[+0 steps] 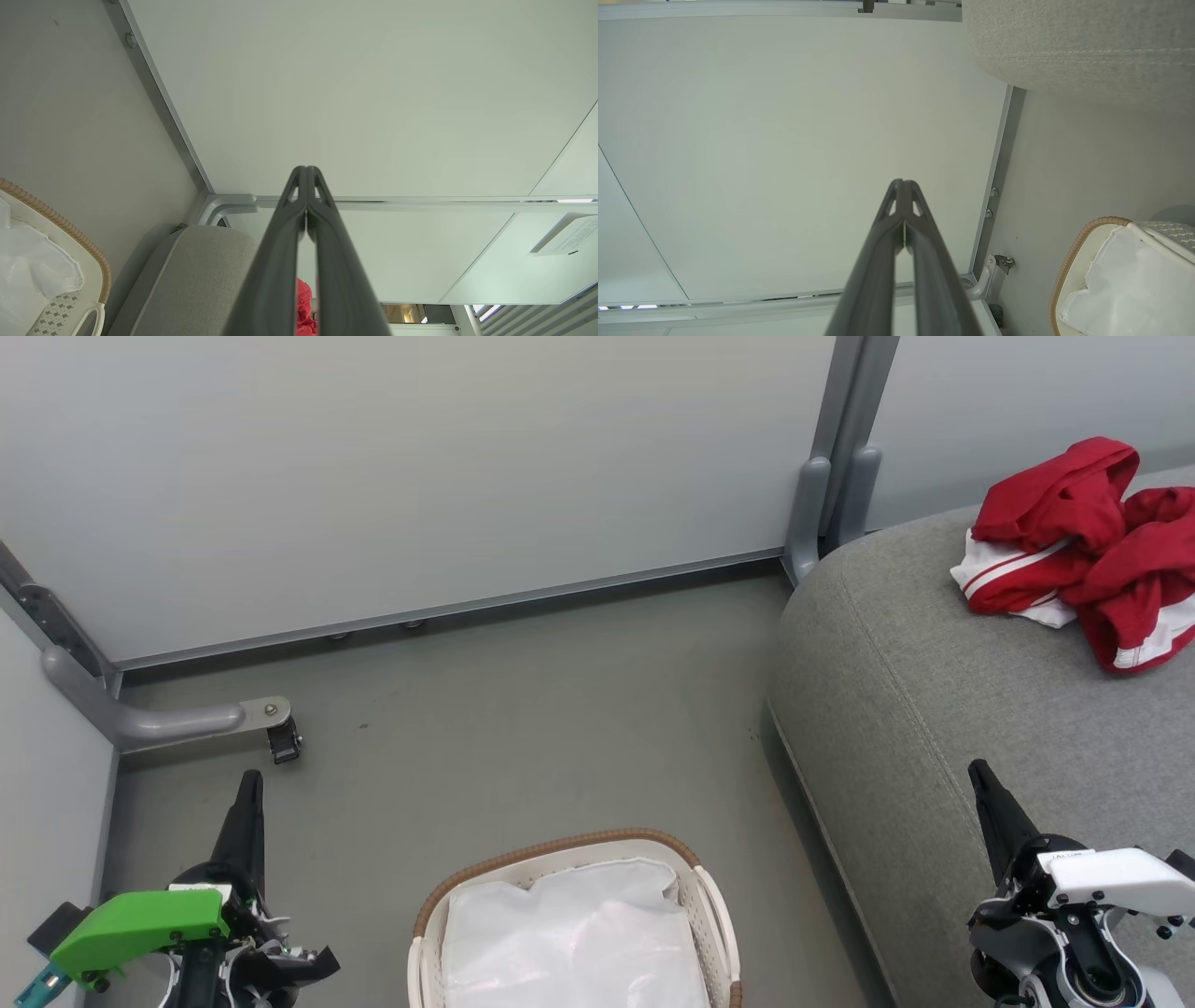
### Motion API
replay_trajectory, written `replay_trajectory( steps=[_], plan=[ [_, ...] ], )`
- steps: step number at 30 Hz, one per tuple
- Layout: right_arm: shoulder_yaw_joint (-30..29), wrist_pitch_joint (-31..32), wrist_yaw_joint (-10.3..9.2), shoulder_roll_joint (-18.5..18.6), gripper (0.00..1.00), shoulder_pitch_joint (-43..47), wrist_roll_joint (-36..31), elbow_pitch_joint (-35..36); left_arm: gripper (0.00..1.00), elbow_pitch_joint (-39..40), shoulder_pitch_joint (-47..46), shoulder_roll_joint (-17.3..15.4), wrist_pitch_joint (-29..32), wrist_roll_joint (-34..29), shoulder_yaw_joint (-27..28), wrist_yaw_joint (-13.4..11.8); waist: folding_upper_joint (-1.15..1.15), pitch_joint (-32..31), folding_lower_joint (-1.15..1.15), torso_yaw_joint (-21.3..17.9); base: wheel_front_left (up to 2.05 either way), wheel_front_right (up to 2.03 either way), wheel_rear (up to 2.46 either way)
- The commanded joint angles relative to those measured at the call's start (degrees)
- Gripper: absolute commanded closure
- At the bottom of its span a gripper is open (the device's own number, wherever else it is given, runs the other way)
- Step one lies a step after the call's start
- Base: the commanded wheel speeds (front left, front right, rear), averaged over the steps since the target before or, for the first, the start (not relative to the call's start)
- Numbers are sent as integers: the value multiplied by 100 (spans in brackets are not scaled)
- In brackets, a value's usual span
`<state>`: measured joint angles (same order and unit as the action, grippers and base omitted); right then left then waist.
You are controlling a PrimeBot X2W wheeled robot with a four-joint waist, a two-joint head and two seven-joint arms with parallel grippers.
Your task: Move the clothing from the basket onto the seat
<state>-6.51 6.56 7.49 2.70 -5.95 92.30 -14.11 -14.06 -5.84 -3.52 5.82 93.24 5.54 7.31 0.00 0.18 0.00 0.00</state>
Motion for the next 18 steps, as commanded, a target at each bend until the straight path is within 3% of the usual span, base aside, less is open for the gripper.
replay_trajectory(
  steps=[1,18],
  plan=[
    [-13,15,0,34,100,-47,21,20,100,10,-61,-10,14,-12,26,35,0,0,0,0,0,0,0],
    [-12,16,0,34,100,-46,22,21,100,9,-64,4,30,-36,46,36,0,0,0,0,0,0,0]
  ],
)
